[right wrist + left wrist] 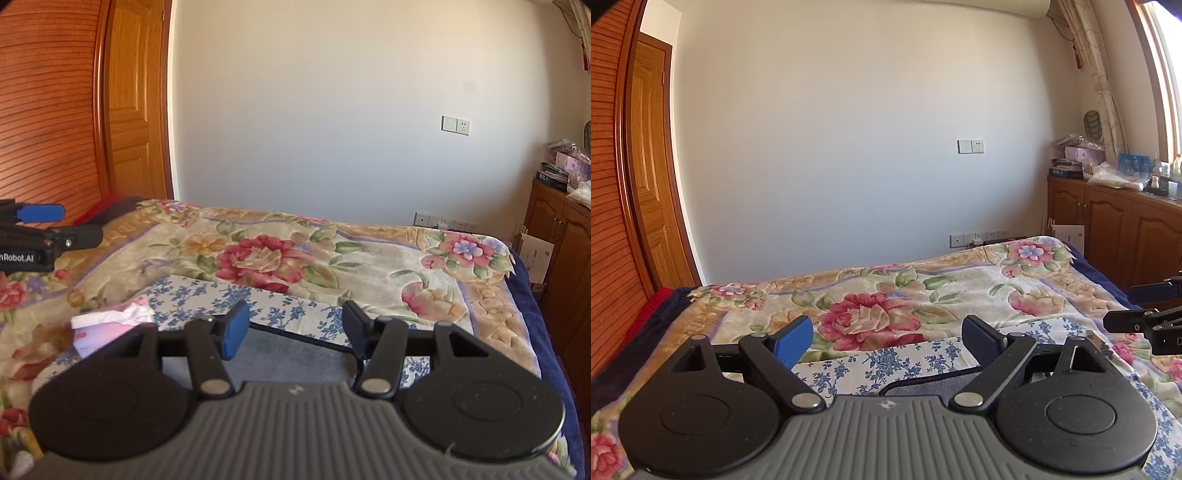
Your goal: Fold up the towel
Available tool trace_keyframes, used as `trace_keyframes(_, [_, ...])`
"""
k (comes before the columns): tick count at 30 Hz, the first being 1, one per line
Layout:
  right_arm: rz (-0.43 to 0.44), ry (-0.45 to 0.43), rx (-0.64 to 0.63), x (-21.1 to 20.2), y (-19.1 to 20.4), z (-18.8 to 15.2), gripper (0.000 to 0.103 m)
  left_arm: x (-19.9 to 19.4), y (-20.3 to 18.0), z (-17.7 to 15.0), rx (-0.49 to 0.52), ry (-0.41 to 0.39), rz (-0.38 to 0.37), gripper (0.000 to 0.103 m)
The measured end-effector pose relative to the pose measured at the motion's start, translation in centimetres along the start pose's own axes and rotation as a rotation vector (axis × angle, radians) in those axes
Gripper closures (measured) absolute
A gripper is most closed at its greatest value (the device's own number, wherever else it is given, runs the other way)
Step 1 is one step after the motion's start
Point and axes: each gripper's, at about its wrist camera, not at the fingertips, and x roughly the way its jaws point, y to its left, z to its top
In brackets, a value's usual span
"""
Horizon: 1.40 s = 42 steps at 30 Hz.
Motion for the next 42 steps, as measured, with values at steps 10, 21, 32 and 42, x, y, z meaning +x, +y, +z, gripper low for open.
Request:
trace_keyframes(10, [0.000, -0.024, 0.012, -3.5, 1.4, -0.9, 0.029, -4.8, -0.4, -0.7, 0.010, -0.010, -0.015, 0.006])
trace_keyframes(21, [-0.012, -0.041, 0.001, -6.4, 2.1, -3.4, 0.010, -8.4, -0.6, -4.0, 0.014, -0.002, -0.009, 0.000])
trace_keyframes(32, [-0.002, -0.062, 0.011, -9.0, 3.2, -5.1, 0.004, -10.8, -0.2, -7.2, 0.003, 0.036, -0.009, 0.000])
trace_keyframes(42, [-0.016, -0.051, 0.013, -10.2, 4.1, -7.0, 0.000, -12.4, 0.5, -9.3, -0.013, 0.066, -0.007, 0.000])
